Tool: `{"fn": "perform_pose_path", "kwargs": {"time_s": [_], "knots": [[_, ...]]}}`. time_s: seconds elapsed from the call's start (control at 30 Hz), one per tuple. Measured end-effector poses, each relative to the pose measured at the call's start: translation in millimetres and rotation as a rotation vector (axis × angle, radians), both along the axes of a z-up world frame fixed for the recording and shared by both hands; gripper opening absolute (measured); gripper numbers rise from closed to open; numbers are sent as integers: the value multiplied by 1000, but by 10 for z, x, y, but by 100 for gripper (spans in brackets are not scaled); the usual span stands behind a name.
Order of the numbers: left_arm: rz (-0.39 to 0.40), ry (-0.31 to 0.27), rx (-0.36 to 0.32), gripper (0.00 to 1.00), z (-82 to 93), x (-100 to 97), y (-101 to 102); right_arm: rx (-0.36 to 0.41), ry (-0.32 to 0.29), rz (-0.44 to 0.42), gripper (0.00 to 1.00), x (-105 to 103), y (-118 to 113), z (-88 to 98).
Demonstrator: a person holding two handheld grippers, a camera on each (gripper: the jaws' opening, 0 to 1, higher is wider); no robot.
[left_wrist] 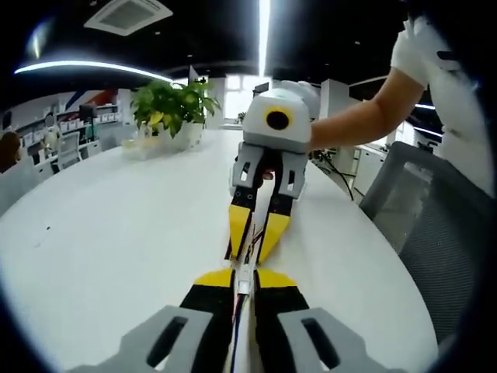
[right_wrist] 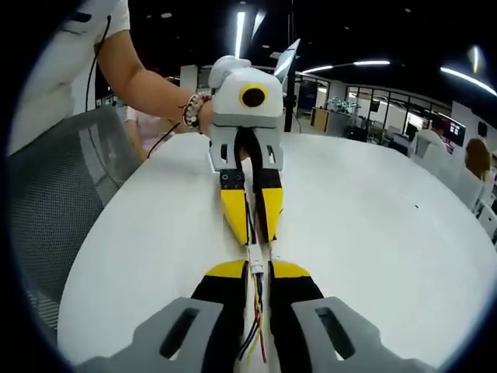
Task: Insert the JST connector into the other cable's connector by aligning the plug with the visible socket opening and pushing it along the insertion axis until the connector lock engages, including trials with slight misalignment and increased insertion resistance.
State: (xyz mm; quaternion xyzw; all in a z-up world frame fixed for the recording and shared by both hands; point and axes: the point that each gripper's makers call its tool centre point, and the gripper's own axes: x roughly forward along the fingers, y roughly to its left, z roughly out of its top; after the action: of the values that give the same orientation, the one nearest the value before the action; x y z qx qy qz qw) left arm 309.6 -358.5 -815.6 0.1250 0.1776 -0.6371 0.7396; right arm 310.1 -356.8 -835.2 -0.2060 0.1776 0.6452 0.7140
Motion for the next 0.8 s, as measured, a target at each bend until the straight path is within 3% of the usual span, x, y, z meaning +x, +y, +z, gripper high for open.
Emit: {"fn": "perform_pose_path", "kwargs": {"time_s": [0.3,0.43,0.57,0.8], "knots": [[-3,-28,-3,3,161,-29,12,-26,-28,-1,7,-3,-43,154],[12,-44,-21,4,295,-1,63,-34,-51,-5,8,27,-76,294],[19,-45,-40,14,412,-36,100,-33,-65,-12,10,28,-75,434],[33,-69,-58,14,593,-85,175,-27,-96,-16,13,-23,-69,659]]}}
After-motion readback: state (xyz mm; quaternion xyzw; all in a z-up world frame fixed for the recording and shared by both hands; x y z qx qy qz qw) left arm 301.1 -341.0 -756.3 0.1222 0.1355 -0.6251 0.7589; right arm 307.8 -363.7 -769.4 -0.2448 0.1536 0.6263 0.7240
